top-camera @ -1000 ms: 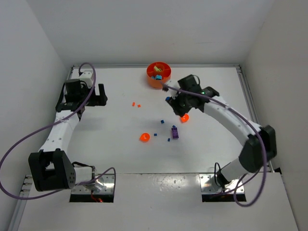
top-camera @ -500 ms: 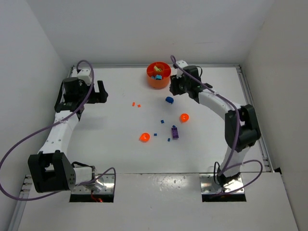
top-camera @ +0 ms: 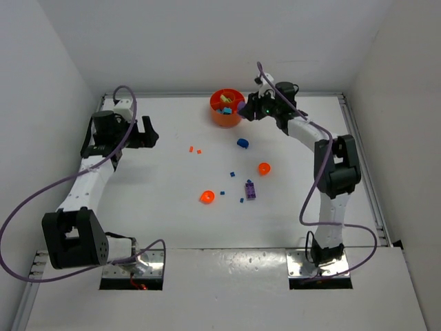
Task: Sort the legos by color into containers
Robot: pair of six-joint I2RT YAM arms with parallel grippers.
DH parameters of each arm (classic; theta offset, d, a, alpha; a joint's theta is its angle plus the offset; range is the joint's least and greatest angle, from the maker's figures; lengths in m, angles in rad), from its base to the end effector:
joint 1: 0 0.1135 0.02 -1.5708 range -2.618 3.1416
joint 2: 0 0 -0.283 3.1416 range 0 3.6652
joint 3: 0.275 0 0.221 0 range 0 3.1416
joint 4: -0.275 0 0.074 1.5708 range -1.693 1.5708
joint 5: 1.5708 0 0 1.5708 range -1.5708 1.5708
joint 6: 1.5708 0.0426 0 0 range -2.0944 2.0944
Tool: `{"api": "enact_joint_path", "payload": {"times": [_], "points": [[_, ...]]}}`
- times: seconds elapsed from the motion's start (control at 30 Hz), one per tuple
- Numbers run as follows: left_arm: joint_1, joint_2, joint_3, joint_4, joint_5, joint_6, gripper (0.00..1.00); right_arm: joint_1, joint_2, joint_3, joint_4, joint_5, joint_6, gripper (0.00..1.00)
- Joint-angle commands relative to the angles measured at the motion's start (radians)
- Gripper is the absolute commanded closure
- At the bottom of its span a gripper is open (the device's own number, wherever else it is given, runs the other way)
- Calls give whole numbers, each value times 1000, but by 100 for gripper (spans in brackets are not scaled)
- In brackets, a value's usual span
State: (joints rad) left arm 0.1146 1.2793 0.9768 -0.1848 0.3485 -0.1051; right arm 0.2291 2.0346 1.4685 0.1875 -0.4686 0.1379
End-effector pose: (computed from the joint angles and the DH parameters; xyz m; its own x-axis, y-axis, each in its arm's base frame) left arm 0.2603 0.0153 0.3251 -0.4828 -0.1548 -0.8620 0.1424 0.9573 -0.2517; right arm 0.4459 0.1237 0.2618 -0.4406 0.0232 -0.8974 -0.5560 0.7778 0.2931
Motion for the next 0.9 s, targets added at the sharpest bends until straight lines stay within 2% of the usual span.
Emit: {"api": "enact_joint_path", "payload": {"times": [0.0, 0.2, 0.4, 0.87], "points": [[17, 28, 16, 44, 41, 4, 0, -26, 47, 79, 130, -143, -43, 100], [17, 69, 26, 53, 50, -5, 0, -45, 150, 159, 213, -199, 9, 100], [17, 87, 26, 73, 59, -15, 0, -54, 193, 231, 225, -200, 63, 100], [17, 137, 26, 82, 69, -24, 0, -45, 262, 305, 193, -231, 32, 100]]}}
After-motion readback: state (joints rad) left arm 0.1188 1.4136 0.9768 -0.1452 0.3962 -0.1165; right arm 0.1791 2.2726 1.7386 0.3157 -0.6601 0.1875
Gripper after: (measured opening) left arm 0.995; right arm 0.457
